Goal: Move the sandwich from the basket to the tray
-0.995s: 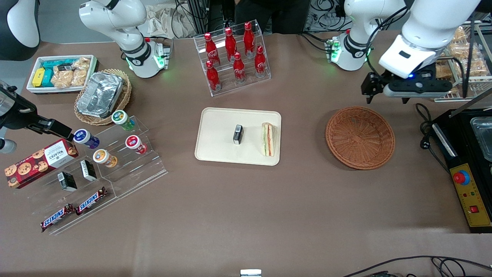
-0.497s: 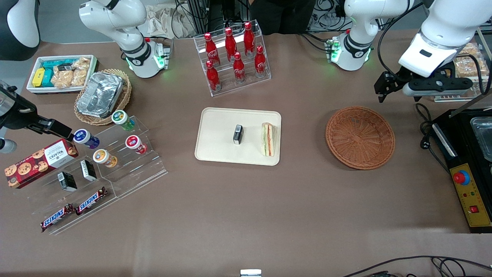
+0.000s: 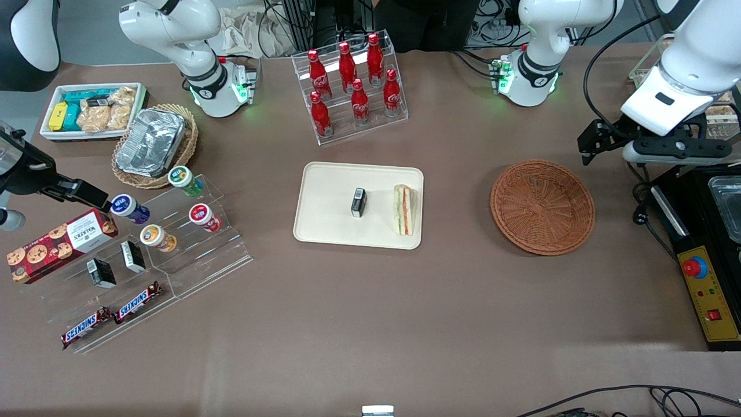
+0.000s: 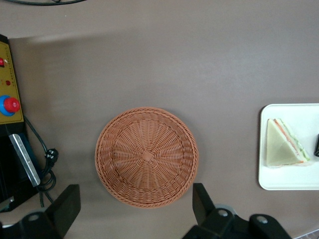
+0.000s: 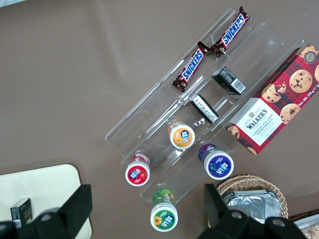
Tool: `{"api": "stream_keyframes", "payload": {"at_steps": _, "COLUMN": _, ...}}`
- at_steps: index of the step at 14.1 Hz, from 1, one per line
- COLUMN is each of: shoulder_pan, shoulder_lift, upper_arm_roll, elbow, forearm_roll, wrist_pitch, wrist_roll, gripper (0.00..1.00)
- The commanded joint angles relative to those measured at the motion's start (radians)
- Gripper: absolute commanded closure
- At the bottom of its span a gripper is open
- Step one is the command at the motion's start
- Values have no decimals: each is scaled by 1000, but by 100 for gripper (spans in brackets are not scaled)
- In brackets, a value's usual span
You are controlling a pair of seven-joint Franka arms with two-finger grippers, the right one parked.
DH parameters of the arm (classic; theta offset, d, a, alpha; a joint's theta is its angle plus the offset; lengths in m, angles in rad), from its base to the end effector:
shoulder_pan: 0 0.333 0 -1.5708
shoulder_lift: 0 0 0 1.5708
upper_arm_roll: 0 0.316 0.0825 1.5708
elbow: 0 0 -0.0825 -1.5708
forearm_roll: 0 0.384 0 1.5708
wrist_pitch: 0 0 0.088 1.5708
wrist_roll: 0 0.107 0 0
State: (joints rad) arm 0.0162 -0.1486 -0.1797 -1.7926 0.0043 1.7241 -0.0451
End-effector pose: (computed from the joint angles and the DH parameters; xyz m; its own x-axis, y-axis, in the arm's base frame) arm 0.5128 -0.0906 0.6110 0.9898 -0.1184 0.0789 -0.1166 -0.9928 -0.0272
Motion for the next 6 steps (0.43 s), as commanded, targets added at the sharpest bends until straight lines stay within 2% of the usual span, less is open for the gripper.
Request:
{"api": "stream_keyframes", "payload": {"at_steps": 1, "shoulder_pan": 8, "shoulder_lift": 14, "upper_arm_roll": -4, "elbow": 35, "forearm_roll": -15, "wrist_pitch": -32, "wrist_roll": 39, "gripper": 0}}
{"api": "stream_keyframes", "payload": {"at_steps": 6, "shoulder_pan": 8, "shoulder_lift": 35, "upper_arm_roll": -6, "elbow": 42, "forearm_roll": -6, "wrist_pitch": -32, "wrist_roll": 44, "gripper": 0}}
